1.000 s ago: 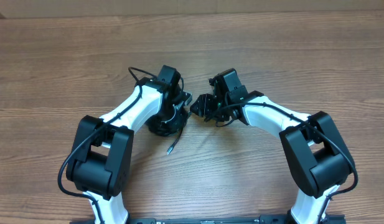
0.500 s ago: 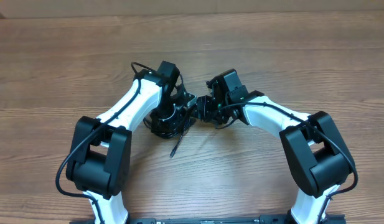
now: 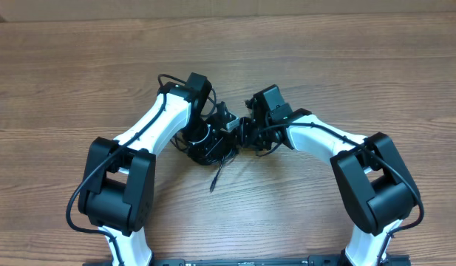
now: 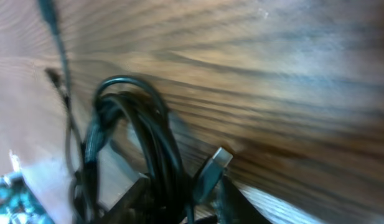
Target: Untangle cables
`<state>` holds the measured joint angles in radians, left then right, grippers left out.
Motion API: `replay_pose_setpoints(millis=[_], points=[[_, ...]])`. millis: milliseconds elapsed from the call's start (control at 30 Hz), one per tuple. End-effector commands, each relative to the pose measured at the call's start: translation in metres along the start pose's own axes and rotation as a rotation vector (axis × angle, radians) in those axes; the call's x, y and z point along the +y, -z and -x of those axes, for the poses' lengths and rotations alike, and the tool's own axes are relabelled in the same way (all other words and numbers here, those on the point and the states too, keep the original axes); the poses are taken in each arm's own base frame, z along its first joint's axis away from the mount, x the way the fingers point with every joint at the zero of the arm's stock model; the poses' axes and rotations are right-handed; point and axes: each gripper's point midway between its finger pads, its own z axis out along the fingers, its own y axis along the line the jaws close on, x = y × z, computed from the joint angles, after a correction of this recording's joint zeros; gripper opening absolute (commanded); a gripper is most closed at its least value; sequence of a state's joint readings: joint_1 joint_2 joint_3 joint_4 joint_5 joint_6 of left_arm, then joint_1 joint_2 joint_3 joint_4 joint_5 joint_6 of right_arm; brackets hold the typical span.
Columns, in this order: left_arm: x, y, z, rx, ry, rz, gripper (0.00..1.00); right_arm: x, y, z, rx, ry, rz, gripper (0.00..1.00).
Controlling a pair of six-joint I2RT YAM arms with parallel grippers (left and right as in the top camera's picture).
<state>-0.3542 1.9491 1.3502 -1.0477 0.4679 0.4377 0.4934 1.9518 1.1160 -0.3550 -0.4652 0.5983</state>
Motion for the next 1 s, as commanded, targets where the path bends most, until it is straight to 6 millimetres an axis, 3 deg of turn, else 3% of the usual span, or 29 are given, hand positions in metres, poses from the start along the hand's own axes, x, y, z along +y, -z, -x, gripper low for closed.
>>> replay_pose_setpoints(millis=[0, 167, 433, 767, 967], points=[[-0.008, 0.002, 0.010, -0.026, -0.050, -0.028, 0.04, -0.032, 0.001, 0.010, -0.086, -0.006, -0.182, 0.23], [0.004, 0.002, 0.006, 0.001, 0.006, 0.039, 0.04, -0.051, 0.006, 0.015, -0.131, -0.014, -0.286, 0.18], [0.045, 0.009, -0.005, 0.041, 0.264, 0.286, 0.04, -0.064, 0.011, 0.020, -0.167, -0.017, -0.362, 0.17], [0.047, 0.011, -0.011, 0.040, 0.401, 0.295, 0.05, -0.071, 0.015, 0.023, -0.193, -0.020, -0.404, 0.17], [0.043, 0.015, -0.037, 0.110, 0.613, 0.289, 0.08, -0.073, 0.016, 0.025, -0.202, -0.023, -0.414, 0.17]])
